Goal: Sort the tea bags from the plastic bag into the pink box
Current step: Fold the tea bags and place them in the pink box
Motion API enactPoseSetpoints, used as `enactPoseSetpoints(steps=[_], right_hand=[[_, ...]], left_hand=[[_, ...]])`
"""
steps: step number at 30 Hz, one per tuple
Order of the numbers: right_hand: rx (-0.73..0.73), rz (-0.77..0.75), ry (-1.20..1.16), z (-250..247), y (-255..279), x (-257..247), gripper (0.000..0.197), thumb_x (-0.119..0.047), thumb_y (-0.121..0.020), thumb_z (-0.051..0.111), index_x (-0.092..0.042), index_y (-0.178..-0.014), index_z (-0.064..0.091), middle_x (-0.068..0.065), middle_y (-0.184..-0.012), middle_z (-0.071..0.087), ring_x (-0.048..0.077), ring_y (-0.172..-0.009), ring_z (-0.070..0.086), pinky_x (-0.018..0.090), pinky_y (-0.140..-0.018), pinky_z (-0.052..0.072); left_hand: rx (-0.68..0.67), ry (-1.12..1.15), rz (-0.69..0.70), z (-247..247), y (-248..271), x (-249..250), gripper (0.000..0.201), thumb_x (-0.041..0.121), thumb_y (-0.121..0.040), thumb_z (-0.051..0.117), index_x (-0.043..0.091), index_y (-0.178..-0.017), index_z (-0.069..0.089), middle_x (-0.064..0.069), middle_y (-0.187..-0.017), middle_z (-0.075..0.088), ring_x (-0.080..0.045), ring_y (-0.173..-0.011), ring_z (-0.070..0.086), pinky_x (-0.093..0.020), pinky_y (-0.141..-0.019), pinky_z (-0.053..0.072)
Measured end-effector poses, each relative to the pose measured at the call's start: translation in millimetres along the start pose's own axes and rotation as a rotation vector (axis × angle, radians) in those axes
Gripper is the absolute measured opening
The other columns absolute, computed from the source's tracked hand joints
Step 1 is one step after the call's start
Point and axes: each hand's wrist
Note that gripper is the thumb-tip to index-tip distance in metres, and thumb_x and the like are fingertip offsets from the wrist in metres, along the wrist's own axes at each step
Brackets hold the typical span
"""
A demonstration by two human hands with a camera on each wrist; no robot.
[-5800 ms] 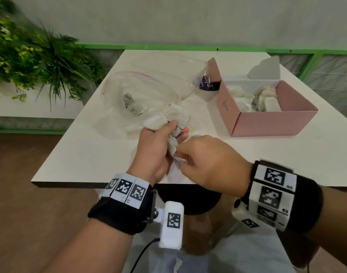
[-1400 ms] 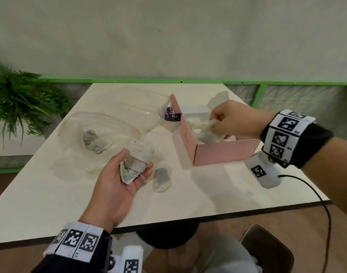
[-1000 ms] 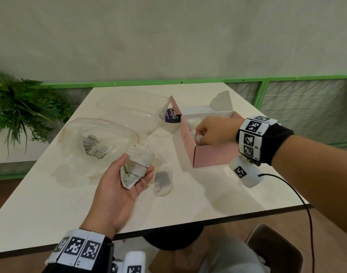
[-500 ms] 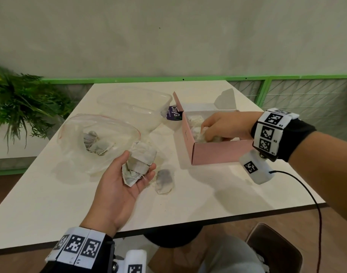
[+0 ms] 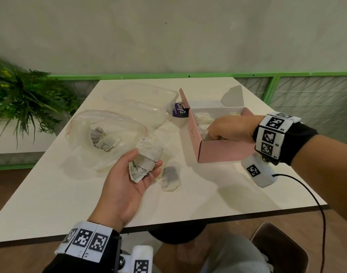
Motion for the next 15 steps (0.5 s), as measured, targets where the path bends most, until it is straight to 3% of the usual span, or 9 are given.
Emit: enactPoseSetpoints(steps=[3,5,8,12,15], right_hand=[[0.013,-0.039,0.147,5.2,-3.2,-1.3,0.023,-0.035,-0.092,0.049,-0.018,-0.081,0.058,0.001,-0.089,0.06,0.025,-0.088,0.055,0.039,-0.084,0.049],[0.02,-0.031,0.148,7.2,-2.1,-0.3,0.033,-0.039,-0.098,0.048,-0.012,-0.087,0.063,0.002,-0.09,0.067,0.023,-0.086,0.06,0.031,-0.073,0.046],[0.069,-0.061,0.133,7.6,-4.0,4.1,0.022,-0.026,-0.092,0.049,-0.015,-0.077,0.061,0.0,-0.077,0.064,0.02,-0.074,0.056,0.028,-0.064,0.042],[0.138,-0.108,0.122,7.6,-5.8,8.8,0.031,-0.038,-0.094,0.056,-0.011,-0.09,0.07,0.0,-0.074,0.064,0.02,-0.07,0.056,0.029,-0.064,0.046],[0.175,-0.145,0.058,8.6,-4.3,11.6,0.036,-0.052,-0.092,0.061,-0.019,-0.093,0.075,0.003,-0.087,0.073,0.025,-0.085,0.067,0.033,-0.075,0.054]], left_hand=[[0.009,-0.004,-0.002,-0.5,-0.3,0.2,0.041,0.026,-0.1,0.051,-0.001,-0.13,0.063,-0.02,-0.118,0.071,-0.033,-0.103,0.069,-0.035,-0.083,0.062],[0.013,-0.002,0.0,-0.4,-0.5,0.6,0.043,0.025,-0.099,0.053,-0.001,-0.131,0.062,-0.02,-0.119,0.071,-0.033,-0.103,0.07,-0.035,-0.081,0.063],[0.007,0.007,-0.001,-1.0,-1.0,0.3,0.043,0.025,-0.098,0.053,0.0,-0.132,0.062,-0.02,-0.12,0.07,-0.033,-0.103,0.07,-0.034,-0.08,0.063],[-0.006,0.014,-0.001,-1.4,-1.7,-0.5,0.041,0.024,-0.1,0.052,0.0,-0.132,0.062,-0.022,-0.124,0.07,-0.034,-0.104,0.07,-0.035,-0.083,0.062],[-0.012,0.019,0.001,-1.1,-1.2,-0.1,0.042,0.023,-0.1,0.051,-0.002,-0.133,0.061,-0.023,-0.123,0.07,-0.034,-0.105,0.069,-0.037,-0.085,0.061]])
Point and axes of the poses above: each hand's wrist, its own y-axis away from the middle knuckle, its own z-axis out of the palm, x = y × z
